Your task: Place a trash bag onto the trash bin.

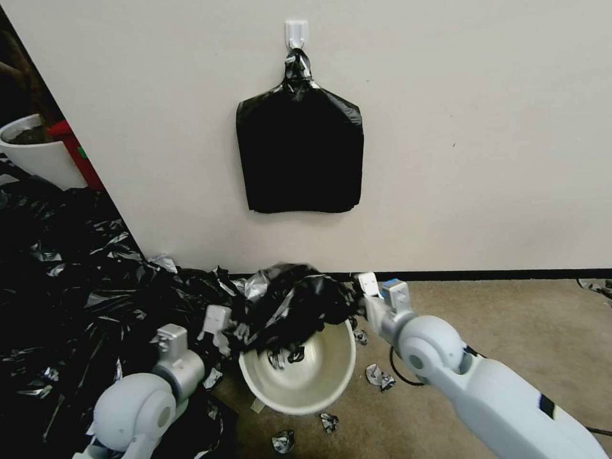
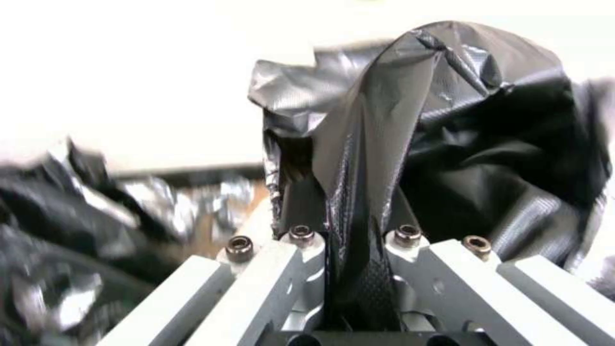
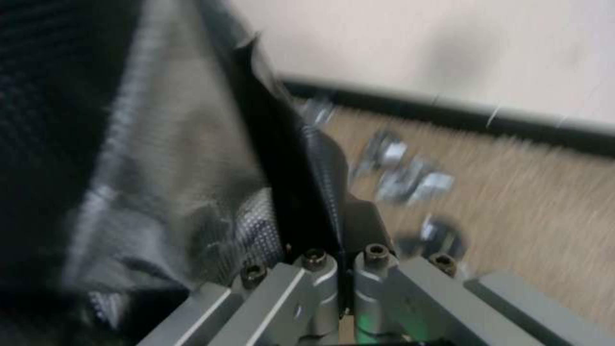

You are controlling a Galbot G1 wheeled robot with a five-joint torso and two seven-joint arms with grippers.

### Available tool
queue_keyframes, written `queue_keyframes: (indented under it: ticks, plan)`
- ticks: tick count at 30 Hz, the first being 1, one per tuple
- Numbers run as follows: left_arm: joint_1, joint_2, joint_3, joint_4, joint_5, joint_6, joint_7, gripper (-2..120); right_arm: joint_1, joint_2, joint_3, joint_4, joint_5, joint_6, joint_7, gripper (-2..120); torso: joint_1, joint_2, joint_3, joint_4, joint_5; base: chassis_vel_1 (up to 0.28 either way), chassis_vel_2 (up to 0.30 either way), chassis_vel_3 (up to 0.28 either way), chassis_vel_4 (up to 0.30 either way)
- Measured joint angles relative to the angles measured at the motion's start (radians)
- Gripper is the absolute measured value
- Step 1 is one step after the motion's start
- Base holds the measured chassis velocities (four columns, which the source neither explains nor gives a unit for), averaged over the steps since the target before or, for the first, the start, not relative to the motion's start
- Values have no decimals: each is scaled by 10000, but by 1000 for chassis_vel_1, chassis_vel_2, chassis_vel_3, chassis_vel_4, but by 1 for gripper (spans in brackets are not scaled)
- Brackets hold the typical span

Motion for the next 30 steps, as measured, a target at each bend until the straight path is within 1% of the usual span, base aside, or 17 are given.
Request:
queue_keyframes:
  ticks: [5, 7, 9, 12, 13, 14, 16, 17, 18, 20, 21, 23, 24, 26, 27, 28, 30]
  plan:
    - [-220, -133, -362, 68, -494, -401, -87, 7, -574, -148, -56, 279, 518, -107, -439, 0, 0, 0, 0, 0, 1, 0, 0, 0, 0]
    - [-375, -189, -515, 148, -775, -582, -287, 7, -891, -129, -220, 426, 614, 95, -714, 0, 0, 0, 0, 0, 0, 0, 0, 0, 0]
    - [-411, -202, -548, 187, -838, -609, -327, 7, -966, -97, -298, 472, 569, 218, -737, 0, 0, -1, 0, 0, 2, 0, 0, 0, 0]
    - [-533, -224, -631, 362, -941, -715, -467, 7, -1142, -22, -576, 634, -209, 802, -742, 12, 0, 0, 0, 1, 4, 0, 0, 0, 0]
    - [-533, -224, -631, 362, -941, -715, -467, 7, -1142, -22, -576, 634, -209, 802, -742, 12, 0, 0, 0, 1, 4, 0, 0, 0, 0]
    - [-584, -222, -634, 474, -981, -738, -530, 7, -1251, -58, -757, 742, -894, 1129, -665, 18, 0, 0, 1, 2, -2, 0, 0, 0, 0]
    - [-690, -195, -639, 681, -1062, -791, -596, 7, -1456, -227, -1045, 1045, -1696, 1564, -506, 27, 0, 0, 1, 2, 1, 0, 0, 0, 0]
    - [-765, -179, -640, 798, -1088, -830, -616, 7, -1585, -337, -1169, 1269, -1982, 1675, -476, 32, 0, 0, 1, 0, -1, 0, 0, 0, 0]
    - [-765, -179, -640, 798, -1088, -830, -616, 7, -1585, -337, -1169, 1269, -1982, 1675, -476, 32, 0, 0, 1, 0, -1, 0, 0, 0, 0]
    - [-937, -150, -611, 1024, -1118, -906, -629, 7, -1865, -603, -1396, 1809, -2663, 1943, -478, 41, 0, 0, 1, 0, 0, 0, 0, 0, 0]
    - [-937, -150, -611, 1024, -1118, -906, -629, 7, -1865, -603, -1396, 1809, -2663, 1943, -478, 41, 0, 0, 1, 0, 0, 0, 0, 0, 0]
    - [-1114, -115, -550, 1183, -1130, -964, -628, 7, -1979, -813, -1445, 2291, -3151, 2190, -490, 53, 0, 0, 0, 0, -1, 0, 0, 0, 0]
    - [-1114, -115, -550, 1183, -1130, -964, -628, 7, -1979, -813, -1445, 2291, -3151, 2190, -490, 53, 0, 0, 0, 0, -1, 0, 0, 0, 0]
    - [-1240, -72, -498, 1307, -1122, -1080, -604, 7, -1969, -980, -1336, 2593, -3317, 2365, -567, 64, 0, 0, 1, 0, 0, 0, 0, 0, 0]
    - [-1240, -72, -498, 1307, -1122, -1080, -604, 7, -1969, -980, -1336, 2593, -3317, 2365, -567, 64, 0, 0, 1, 0, 0, 0, 0, 0, 0]
    - [-1303, -41, -488, 1378, -1118, -1169, -552, 7, -1946, -1078, -1214, 2667, -3370, 2647, -799, 69, 0, 0, 1, 0, 1, 0, 0, 0, 0]
    - [-1388, 24, -509, 1540, -1129, -1474, -210, 7, -1885, -1190, -907, 2582, -3468, 3909, -1701, 79, 0, 0, 0, 0, 1, 0, 0, 0, 0]
